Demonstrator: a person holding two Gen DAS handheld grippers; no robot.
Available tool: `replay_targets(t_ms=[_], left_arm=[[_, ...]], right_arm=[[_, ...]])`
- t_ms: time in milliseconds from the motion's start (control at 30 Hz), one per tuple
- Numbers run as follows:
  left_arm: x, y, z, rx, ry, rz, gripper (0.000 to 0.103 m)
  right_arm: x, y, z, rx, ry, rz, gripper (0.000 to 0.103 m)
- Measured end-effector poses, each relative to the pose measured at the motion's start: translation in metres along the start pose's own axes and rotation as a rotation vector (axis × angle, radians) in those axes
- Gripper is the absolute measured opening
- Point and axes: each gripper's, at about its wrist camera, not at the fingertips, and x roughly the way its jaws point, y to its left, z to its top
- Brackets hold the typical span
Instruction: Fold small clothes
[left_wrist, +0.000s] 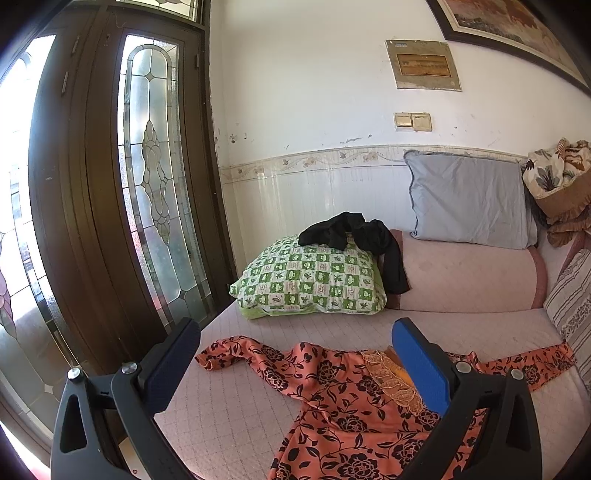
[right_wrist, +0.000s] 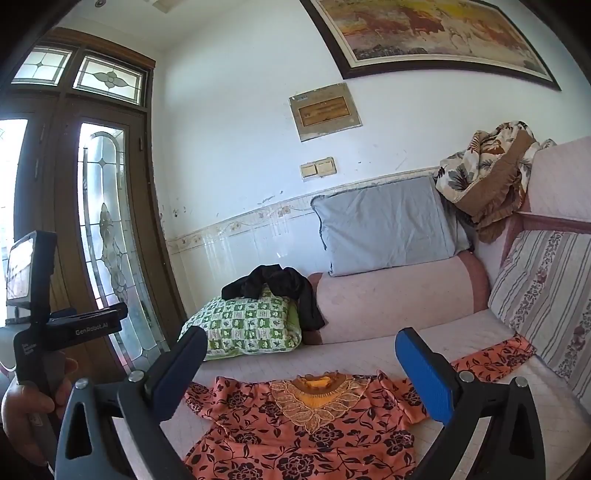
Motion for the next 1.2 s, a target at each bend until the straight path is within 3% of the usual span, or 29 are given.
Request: replay_targets(t_ms=[67,533,1033,1200], left_arm=[[0.001,-0.001,-0.001,0.0,0.003,-0.002,0.103],[0.006,-0.01,-0.006,0.017,0.014,-0.013,0.103],[0.009,-0.018,-0.011,0.029,0.018,-0.02,0.103],[0.007,-0.018,-0.015,0.023,0.031,-0.031,0.103]], right_arm=[[-0.001,-0.001,-0.001,-0.002,-0.033,-0.008,0.103],[0.009,0.001,-0.007,-0.003,-0.002,-0.021,0.103],[0.034,-0.01,-0.017,0.003,0.094,-0.127,0.103],[0.046,-0.009,-0.026,0.004,0.167,-0.173,0.103]])
